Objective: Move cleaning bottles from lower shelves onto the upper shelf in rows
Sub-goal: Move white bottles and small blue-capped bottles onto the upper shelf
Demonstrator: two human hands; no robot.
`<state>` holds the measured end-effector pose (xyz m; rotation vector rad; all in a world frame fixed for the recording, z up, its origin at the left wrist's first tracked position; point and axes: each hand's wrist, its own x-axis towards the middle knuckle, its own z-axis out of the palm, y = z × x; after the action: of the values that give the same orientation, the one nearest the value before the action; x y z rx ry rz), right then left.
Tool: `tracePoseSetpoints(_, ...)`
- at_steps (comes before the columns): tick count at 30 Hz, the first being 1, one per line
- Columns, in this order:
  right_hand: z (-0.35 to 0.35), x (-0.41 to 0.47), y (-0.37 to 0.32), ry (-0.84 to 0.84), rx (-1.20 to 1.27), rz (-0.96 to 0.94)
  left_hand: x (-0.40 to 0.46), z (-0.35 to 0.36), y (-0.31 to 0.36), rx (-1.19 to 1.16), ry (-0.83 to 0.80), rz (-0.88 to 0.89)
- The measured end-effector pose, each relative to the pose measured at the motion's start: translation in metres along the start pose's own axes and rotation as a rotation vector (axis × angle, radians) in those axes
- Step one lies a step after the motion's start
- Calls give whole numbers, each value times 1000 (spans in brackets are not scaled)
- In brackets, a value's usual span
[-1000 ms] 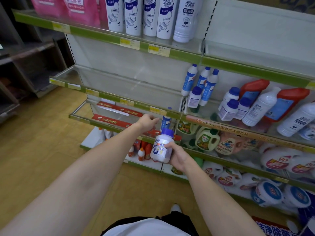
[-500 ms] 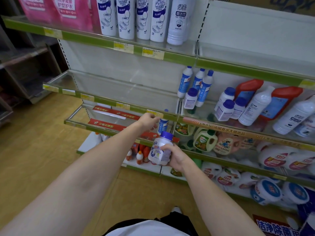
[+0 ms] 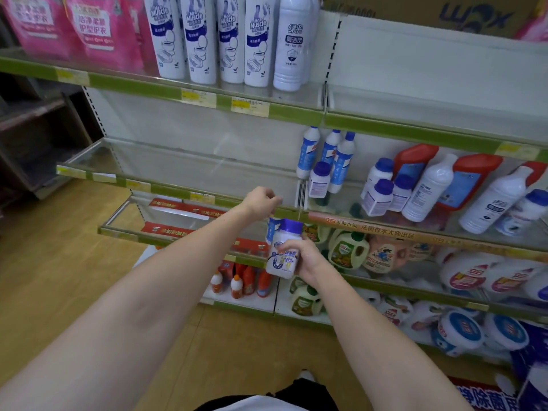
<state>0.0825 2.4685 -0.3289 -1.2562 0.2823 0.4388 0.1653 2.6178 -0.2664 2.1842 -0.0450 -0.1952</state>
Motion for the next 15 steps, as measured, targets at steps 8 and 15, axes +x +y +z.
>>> tracePoseSetpoints(8,-2,6,-99,19,-14,-245,20,-30,84,-11,69,297)
tracePoseSetpoints(15,6,5,-222,63,-19,-464,53,-73,172,-104,229,445)
